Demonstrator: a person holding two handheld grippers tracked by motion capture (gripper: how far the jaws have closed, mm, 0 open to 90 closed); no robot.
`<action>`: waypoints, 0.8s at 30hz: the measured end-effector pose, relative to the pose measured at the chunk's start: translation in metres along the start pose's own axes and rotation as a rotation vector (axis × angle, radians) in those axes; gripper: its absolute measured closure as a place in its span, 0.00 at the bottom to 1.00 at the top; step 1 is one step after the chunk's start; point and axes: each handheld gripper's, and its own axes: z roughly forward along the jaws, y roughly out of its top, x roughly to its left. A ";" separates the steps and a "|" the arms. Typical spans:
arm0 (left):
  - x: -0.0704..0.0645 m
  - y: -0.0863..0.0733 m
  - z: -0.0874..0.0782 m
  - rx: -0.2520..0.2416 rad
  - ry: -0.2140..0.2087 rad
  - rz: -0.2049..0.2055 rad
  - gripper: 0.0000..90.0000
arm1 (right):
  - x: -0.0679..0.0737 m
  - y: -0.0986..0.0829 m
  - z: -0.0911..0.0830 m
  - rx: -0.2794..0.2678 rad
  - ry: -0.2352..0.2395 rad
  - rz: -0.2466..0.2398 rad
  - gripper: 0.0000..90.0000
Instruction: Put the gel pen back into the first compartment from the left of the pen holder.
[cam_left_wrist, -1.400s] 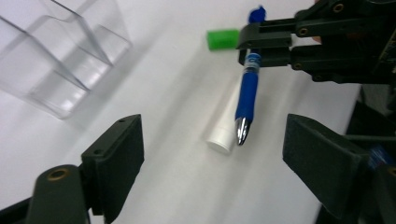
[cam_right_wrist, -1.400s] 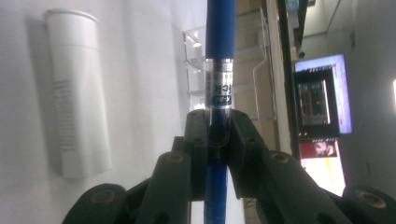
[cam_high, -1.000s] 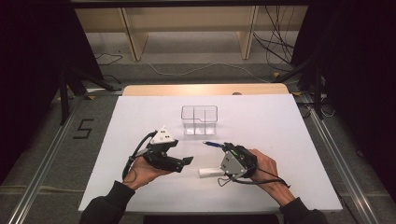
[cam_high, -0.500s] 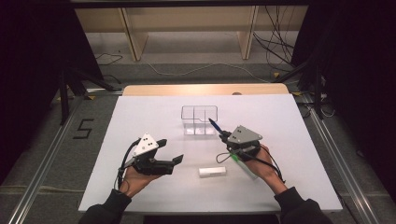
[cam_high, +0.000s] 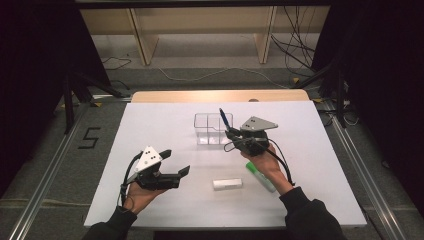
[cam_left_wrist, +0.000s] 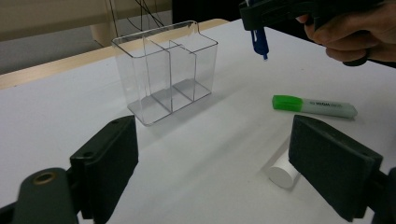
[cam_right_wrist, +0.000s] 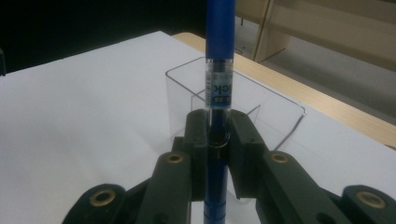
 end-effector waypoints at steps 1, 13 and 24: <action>0.000 -0.001 0.000 0.000 0.001 -0.001 0.17 | -0.001 0.002 0.002 -0.001 0.006 0.012 0.88; -0.002 -0.005 -0.002 -0.001 0.012 -0.019 0.17 | 0.000 0.024 0.026 -0.053 0.010 0.089 0.88; 0.000 -0.006 0.000 0.010 0.024 -0.009 0.17 | 0.006 0.041 0.045 -0.069 0.014 0.106 0.88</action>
